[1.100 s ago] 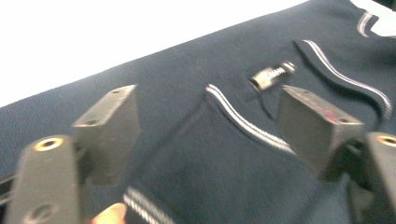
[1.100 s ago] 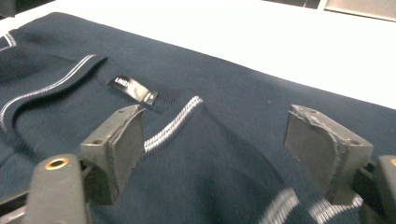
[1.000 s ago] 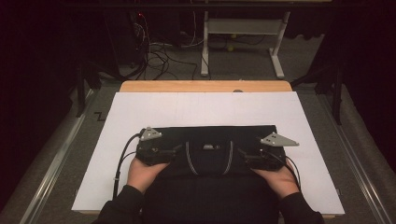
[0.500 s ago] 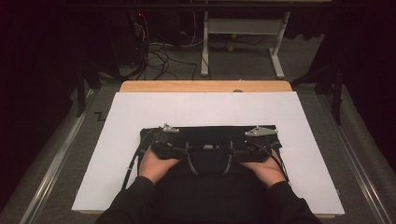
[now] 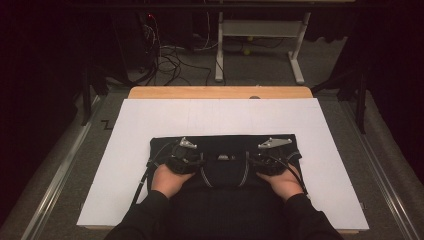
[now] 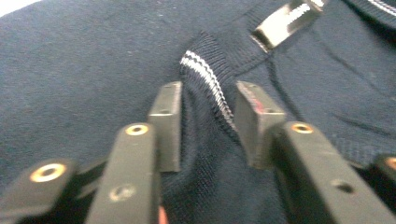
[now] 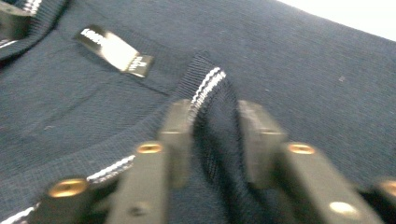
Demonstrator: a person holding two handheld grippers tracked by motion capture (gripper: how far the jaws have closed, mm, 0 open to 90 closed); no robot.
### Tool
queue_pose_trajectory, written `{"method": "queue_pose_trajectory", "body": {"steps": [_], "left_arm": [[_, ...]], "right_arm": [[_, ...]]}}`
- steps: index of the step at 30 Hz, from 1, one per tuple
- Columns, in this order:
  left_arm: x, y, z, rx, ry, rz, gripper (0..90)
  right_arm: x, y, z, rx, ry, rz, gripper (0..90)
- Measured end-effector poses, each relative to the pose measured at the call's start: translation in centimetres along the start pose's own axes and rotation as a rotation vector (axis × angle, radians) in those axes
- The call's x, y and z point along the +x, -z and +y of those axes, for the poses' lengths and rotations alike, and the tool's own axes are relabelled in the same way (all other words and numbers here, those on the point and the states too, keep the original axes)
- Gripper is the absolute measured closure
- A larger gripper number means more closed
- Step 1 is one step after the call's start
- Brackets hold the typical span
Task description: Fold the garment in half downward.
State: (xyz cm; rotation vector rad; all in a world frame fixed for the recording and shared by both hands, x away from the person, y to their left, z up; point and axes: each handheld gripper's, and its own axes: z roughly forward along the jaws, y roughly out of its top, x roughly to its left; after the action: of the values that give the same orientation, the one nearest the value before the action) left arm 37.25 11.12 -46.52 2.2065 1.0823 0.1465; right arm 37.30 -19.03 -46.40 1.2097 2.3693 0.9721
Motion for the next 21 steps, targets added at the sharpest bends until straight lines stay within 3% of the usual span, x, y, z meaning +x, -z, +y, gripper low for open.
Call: {"method": "queue_pose_trajectory", "body": {"steps": [3, 9, 15, 21], "left_arm": [[0.0, 0.3, -0.1, -0.028, 0.007, 0.002, 73.1], [-0.2, 1.8, -0.7, -0.126, 0.019, -0.008, 74.0], [-1.0, 3.4, -1.8, -0.188, -0.014, -0.032, 74.2], [-2.0, 4.5, -3.3, -0.23, -0.048, -0.052, 74.1]], "right_arm": [[0.3, 0.2, -0.1, -0.011, 0.035, -0.025, 82.0], [1.0, 1.5, -0.5, -0.091, 0.069, -0.025, 83.4], [1.5, 3.2, -1.4, -0.175, 0.096, -0.004, 83.7], [2.1, 4.7, -2.6, -0.226, 0.114, 0.011, 83.7]]}}
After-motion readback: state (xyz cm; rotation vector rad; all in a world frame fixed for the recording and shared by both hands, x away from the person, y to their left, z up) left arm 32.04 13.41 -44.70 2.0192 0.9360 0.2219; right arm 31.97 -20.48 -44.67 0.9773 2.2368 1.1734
